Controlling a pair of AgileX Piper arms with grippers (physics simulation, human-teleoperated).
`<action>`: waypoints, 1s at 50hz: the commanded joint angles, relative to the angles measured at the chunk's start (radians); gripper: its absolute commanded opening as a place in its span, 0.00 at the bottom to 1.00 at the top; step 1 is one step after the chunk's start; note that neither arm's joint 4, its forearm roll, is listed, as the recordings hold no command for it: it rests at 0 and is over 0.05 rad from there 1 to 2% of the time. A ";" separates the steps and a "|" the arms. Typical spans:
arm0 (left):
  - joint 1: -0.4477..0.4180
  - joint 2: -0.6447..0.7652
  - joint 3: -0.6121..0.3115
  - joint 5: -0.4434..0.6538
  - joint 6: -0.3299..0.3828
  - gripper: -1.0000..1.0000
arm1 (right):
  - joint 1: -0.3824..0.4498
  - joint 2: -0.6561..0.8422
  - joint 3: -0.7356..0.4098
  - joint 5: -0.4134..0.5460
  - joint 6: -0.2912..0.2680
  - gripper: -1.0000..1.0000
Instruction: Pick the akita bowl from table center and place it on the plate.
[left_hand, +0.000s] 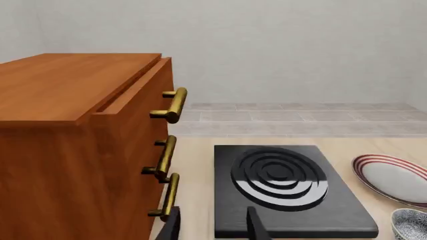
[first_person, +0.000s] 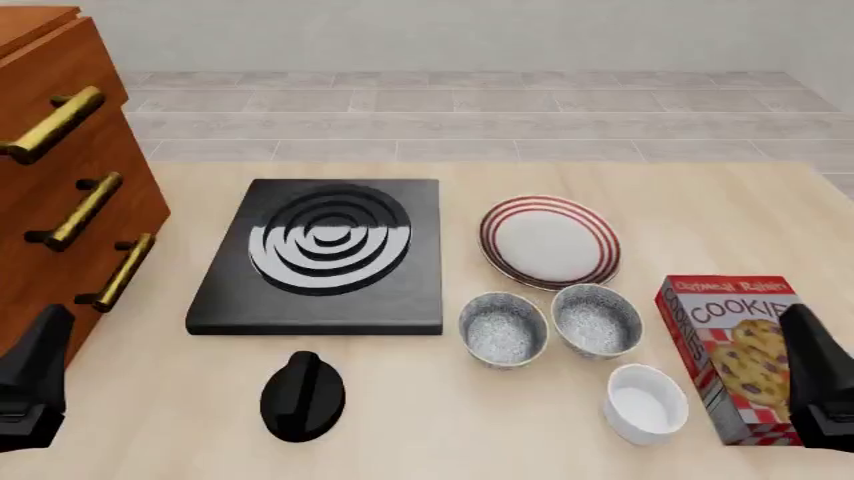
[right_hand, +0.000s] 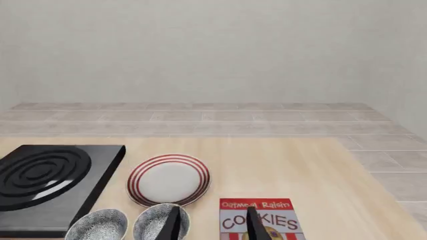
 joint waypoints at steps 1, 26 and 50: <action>0.000 0.005 -0.003 -0.001 0.000 1.00 | 0.005 0.007 -0.002 0.001 -0.005 1.00; 0.000 0.005 -0.003 -0.001 0.000 1.00 | 0.047 0.001 -0.100 0.084 -0.035 1.00; 0.000 0.005 -0.003 -0.001 0.000 1.00 | 0.267 0.204 -0.355 0.315 -0.141 1.00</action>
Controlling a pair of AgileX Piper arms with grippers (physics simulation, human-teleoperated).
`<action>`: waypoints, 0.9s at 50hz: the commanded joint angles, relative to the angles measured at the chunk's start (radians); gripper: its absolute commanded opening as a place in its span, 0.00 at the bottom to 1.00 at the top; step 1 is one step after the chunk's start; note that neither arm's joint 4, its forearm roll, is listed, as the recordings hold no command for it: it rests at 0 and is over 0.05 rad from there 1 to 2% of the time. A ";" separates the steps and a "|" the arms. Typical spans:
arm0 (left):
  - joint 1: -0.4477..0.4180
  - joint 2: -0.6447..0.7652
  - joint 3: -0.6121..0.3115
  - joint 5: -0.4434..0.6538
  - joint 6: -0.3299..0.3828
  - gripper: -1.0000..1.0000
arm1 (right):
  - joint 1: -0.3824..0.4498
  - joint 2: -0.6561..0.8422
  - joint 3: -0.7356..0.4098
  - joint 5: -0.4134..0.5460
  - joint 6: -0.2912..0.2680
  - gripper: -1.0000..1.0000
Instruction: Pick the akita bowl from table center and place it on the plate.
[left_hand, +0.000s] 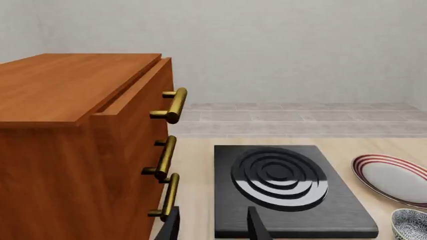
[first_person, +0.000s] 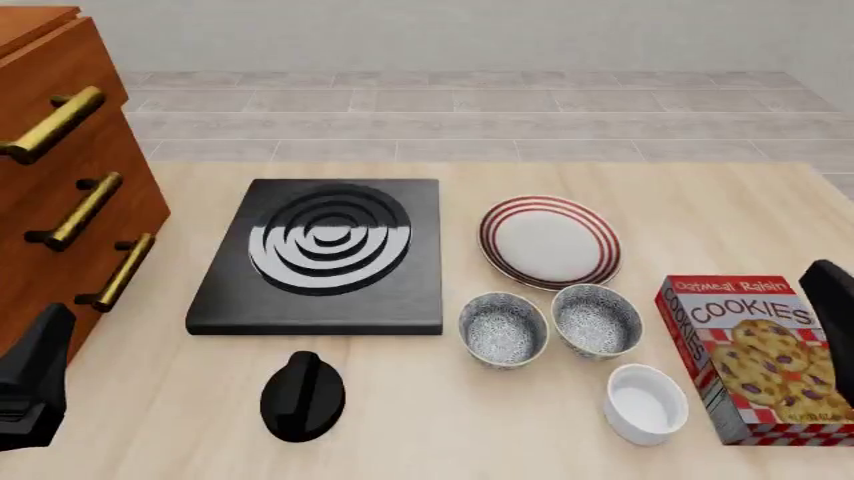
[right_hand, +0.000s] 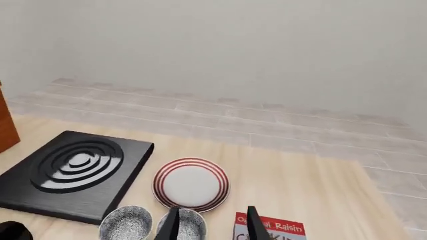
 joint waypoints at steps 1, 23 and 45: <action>0.000 0.000 0.000 0.000 0.000 1.00 | 0.131 0.133 -0.082 0.081 -0.087 1.00; 0.000 0.000 0.000 0.000 0.000 1.00 | 0.283 0.268 -0.256 0.277 -0.190 1.00; 0.000 0.000 0.000 0.000 0.000 1.00 | 0.420 0.560 -0.304 0.299 -0.309 1.00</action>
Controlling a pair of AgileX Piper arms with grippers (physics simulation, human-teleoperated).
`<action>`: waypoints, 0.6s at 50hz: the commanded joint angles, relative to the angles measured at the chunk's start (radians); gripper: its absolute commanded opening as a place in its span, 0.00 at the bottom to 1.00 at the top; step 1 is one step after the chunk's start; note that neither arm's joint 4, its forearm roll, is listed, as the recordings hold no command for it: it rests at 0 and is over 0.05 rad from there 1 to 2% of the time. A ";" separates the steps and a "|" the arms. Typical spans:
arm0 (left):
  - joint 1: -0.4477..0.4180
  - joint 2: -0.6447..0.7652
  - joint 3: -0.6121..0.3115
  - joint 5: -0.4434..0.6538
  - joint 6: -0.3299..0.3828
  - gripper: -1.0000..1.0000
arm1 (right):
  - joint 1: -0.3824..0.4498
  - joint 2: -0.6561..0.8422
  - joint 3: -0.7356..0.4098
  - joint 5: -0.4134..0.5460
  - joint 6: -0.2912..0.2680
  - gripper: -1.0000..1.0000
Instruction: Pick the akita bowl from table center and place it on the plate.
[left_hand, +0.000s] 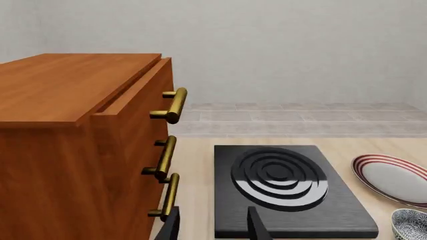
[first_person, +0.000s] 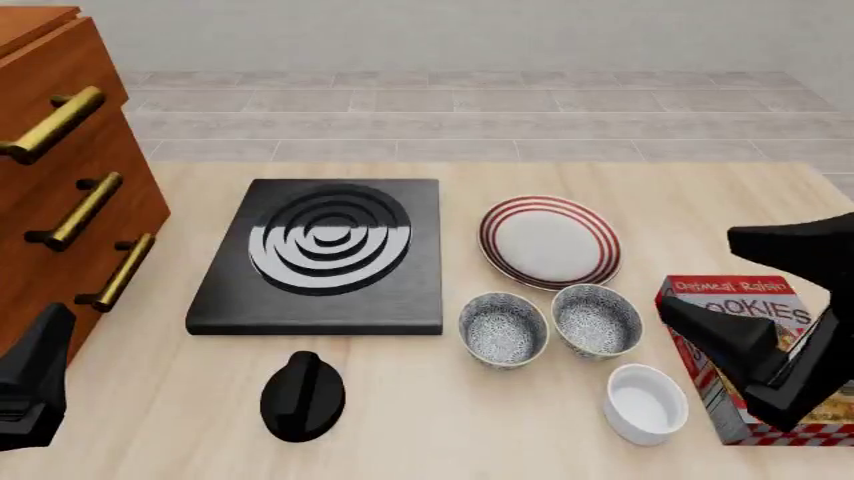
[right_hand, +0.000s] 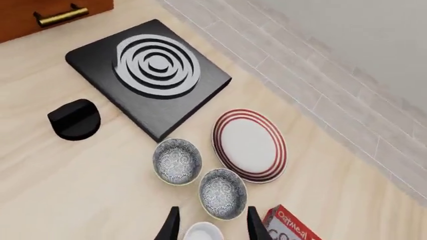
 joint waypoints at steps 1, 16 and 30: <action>0.000 0.000 0.000 0.000 0.000 1.00 | 0.054 0.137 -0.046 0.024 -0.056 1.00; 0.000 0.000 0.000 0.000 0.000 1.00 | 0.079 0.376 -0.119 -0.068 -0.125 1.00; 0.000 0.000 0.000 0.000 0.000 1.00 | 0.119 0.544 -0.138 -0.047 -0.209 1.00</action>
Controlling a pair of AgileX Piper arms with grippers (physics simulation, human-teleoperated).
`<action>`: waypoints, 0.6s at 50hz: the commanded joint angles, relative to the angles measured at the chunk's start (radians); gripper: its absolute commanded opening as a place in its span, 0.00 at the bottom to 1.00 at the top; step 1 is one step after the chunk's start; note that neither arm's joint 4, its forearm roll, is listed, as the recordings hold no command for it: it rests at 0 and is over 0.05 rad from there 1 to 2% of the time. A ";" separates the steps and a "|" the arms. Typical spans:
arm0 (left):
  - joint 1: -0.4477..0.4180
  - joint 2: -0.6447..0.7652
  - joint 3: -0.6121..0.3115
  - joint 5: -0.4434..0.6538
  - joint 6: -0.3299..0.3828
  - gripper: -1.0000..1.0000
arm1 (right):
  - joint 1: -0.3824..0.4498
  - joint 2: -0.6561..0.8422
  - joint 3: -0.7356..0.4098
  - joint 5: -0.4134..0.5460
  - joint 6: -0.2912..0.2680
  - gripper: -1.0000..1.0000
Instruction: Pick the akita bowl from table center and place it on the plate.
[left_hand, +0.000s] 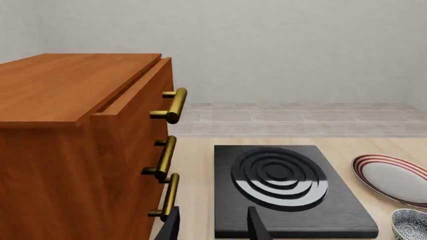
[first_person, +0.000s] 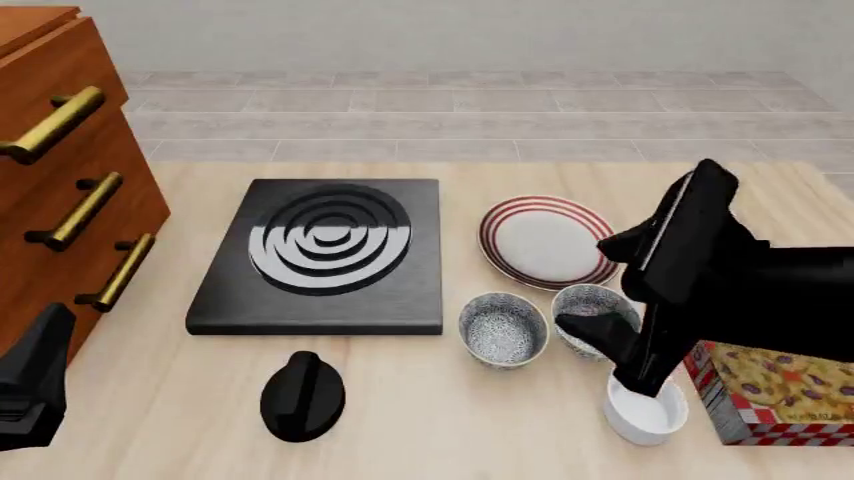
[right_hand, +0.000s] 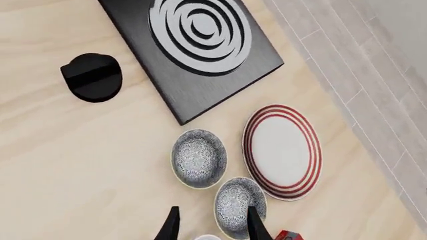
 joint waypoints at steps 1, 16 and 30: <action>0.000 0.000 0.000 0.000 0.000 1.00 | 0.012 0.140 -0.040 0.002 -0.064 1.00; 0.000 0.000 0.000 0.000 0.000 1.00 | 0.054 0.261 -0.029 -0.014 -0.112 1.00; 0.000 0.000 0.000 0.000 0.000 1.00 | 0.070 0.331 -0.075 0.008 -0.148 1.00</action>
